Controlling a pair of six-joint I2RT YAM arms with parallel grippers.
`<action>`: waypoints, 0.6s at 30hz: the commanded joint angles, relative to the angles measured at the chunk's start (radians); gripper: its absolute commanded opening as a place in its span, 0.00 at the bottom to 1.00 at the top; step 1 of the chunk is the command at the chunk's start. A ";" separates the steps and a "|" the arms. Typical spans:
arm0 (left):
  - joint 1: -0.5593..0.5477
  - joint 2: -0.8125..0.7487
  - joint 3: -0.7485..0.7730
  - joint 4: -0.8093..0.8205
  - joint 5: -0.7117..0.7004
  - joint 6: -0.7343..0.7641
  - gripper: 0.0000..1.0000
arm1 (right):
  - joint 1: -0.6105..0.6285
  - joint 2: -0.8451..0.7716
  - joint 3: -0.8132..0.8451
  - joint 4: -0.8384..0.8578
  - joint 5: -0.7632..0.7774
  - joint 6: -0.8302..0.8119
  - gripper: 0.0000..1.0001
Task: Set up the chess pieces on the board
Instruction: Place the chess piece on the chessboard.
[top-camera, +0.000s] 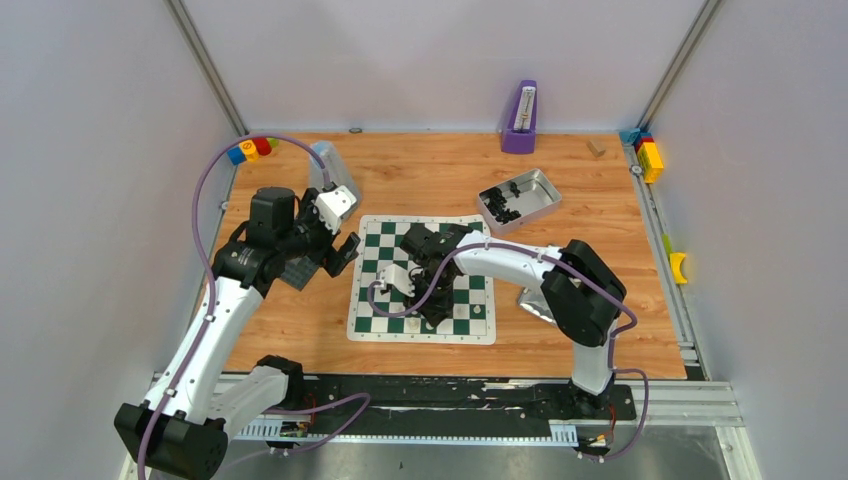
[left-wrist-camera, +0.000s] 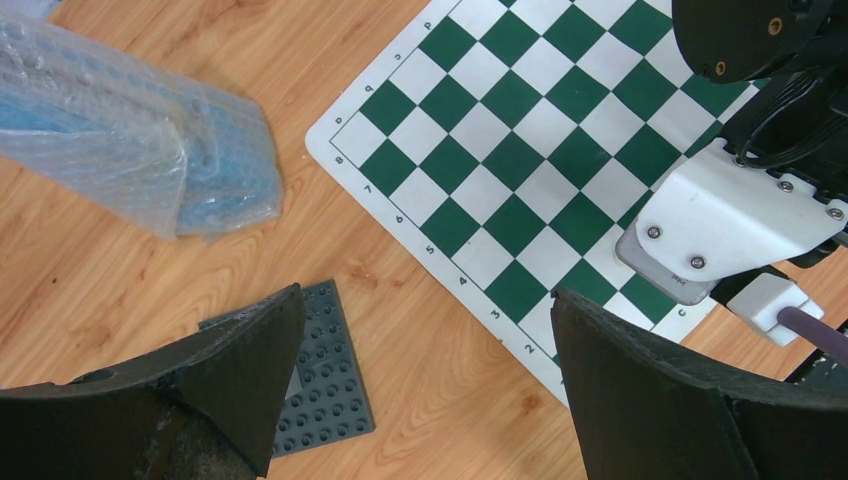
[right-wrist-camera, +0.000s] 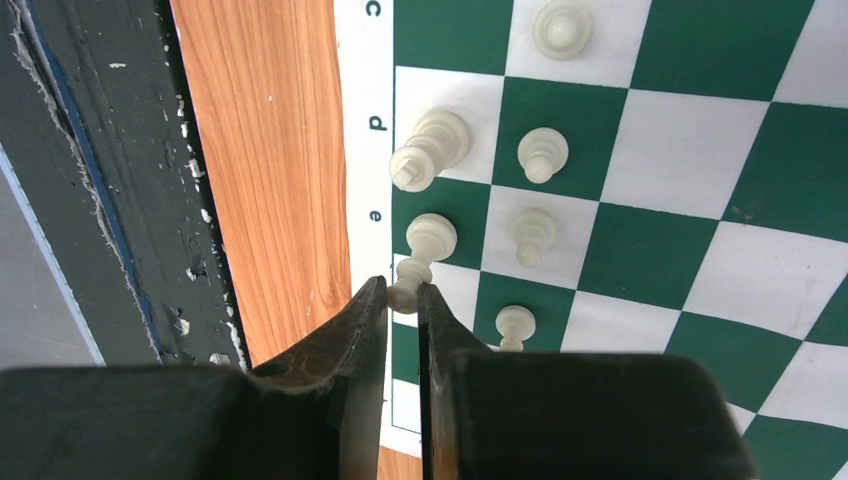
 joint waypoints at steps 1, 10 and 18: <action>0.005 -0.011 0.009 0.002 0.015 -0.006 1.00 | 0.006 0.015 0.044 0.000 -0.021 0.003 0.03; 0.005 -0.012 0.006 0.002 0.018 -0.002 1.00 | 0.006 0.024 0.047 0.000 -0.030 0.006 0.06; 0.005 -0.014 0.005 0.000 0.014 0.001 1.00 | 0.007 0.032 0.052 0.001 -0.034 0.007 0.12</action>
